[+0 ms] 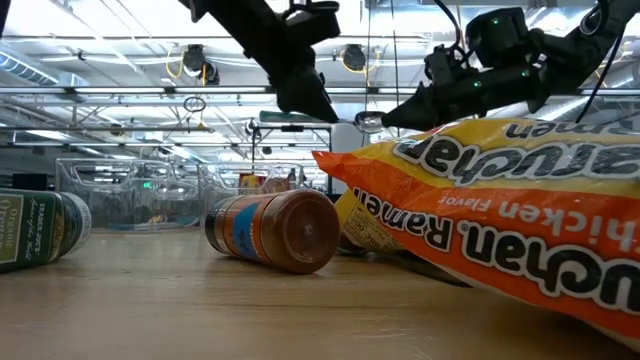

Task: Pick & Place Food Item
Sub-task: Put the white spoon into the left transparent bin

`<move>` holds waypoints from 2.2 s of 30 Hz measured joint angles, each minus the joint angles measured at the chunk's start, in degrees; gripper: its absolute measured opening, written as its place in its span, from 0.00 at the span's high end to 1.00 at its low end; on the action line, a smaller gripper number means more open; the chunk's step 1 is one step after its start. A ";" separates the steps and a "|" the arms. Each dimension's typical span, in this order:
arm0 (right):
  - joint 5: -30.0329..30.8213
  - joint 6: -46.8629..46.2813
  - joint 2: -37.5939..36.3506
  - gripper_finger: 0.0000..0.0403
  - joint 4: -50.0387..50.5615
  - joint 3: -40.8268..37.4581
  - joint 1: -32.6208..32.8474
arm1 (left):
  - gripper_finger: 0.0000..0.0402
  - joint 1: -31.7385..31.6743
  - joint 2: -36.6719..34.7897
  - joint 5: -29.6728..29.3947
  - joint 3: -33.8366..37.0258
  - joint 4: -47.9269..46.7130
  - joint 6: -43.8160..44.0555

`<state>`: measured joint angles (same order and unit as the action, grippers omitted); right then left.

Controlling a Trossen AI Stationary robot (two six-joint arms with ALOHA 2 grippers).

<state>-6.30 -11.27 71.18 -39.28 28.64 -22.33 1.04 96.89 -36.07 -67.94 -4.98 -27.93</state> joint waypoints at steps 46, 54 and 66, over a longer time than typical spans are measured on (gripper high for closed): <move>1.75 0.47 -0.04 0.94 -4.17 0.03 1.84 | 0.93 -0.22 0.04 -7.54 0.02 0.57 2.96; 1.70 3.19 0.00 0.71 -5.83 0.03 1.86 | 0.93 0.60 -1.38 -14.44 0.02 -2.68 4.51; 1.72 4.07 0.00 0.54 -6.35 0.03 1.86 | 0.93 1.78 -21.70 -21.19 0.02 -42.67 41.39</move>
<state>-4.58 -7.20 71.18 -45.63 28.67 -20.47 2.82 75.19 -57.26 -67.92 -47.65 13.46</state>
